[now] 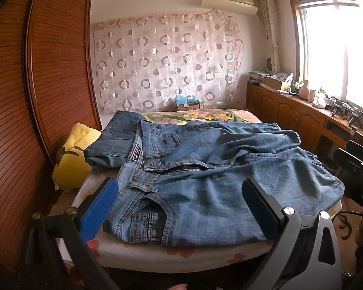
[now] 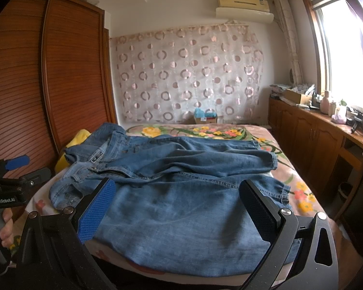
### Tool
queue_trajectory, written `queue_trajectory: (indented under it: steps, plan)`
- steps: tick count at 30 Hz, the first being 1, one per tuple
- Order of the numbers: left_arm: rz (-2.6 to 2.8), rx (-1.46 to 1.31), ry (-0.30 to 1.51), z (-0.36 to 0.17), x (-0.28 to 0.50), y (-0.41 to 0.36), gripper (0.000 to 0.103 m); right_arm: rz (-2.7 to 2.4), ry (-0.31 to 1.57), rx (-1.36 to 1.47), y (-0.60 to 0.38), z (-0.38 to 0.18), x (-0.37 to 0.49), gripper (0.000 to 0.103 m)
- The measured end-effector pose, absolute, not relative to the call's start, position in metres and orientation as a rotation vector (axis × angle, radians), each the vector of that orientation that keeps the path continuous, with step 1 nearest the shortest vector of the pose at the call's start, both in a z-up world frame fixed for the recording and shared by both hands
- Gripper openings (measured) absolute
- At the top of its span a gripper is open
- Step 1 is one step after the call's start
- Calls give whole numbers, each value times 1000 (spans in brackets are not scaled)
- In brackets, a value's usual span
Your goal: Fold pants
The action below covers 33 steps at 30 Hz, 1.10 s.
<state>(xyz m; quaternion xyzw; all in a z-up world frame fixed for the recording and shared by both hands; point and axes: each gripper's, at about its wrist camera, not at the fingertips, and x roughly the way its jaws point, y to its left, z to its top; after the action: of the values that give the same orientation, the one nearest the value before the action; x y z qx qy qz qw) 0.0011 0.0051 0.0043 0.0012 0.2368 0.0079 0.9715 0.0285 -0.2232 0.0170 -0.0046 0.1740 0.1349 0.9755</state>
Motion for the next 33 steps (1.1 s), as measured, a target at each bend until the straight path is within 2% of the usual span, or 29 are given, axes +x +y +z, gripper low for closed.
queue_trajectory:
  steps: [33]
  plan:
    - [17,6,469,8,-2,6,103,271,348,-12,-222,17,27,103]
